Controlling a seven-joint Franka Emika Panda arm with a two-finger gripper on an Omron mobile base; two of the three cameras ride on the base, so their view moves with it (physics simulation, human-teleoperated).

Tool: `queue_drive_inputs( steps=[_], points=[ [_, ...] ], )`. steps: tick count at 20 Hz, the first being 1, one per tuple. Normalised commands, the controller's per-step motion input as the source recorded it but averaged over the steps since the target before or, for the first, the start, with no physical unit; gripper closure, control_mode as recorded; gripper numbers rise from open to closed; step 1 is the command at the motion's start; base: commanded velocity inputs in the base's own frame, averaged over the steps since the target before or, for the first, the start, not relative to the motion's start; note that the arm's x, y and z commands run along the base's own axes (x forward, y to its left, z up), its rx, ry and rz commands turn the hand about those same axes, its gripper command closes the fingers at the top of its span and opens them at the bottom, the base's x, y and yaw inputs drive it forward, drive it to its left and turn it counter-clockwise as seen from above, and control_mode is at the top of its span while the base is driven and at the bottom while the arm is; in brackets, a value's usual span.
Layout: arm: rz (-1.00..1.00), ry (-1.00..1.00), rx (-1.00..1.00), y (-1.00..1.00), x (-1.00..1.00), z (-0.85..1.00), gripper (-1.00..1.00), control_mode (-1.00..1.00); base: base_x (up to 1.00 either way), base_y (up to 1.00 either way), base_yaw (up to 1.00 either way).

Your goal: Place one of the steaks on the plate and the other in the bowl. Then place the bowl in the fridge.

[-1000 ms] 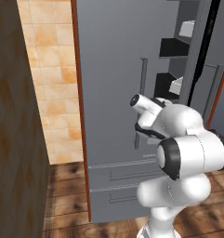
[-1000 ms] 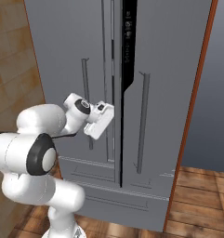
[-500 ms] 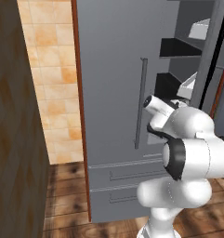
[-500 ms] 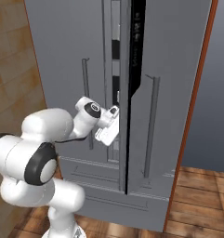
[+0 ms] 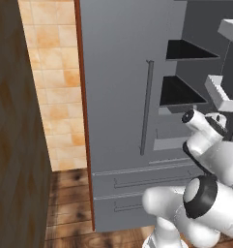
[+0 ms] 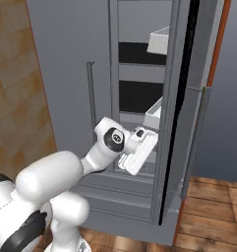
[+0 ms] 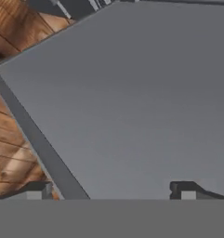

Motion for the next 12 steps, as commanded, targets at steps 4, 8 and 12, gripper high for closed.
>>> queue_drive_inputs(
  steps=[4, 8, 12],
  points=[
    [0.16, -0.05, 0.0, -1.0, -0.97, 0.35, -1.0, -1.0, 0.0, 0.0, 0.0],
    [0.13, -0.05, -0.07, 0.33, -0.24, 0.38, -1.0, -1.0, 0.0, 0.0, 0.0],
    [-0.05, -0.08, -0.21, 1.0, 0.78, 0.05, -1.0, -1.0, 0.0, 0.0, 0.0]
  ],
)
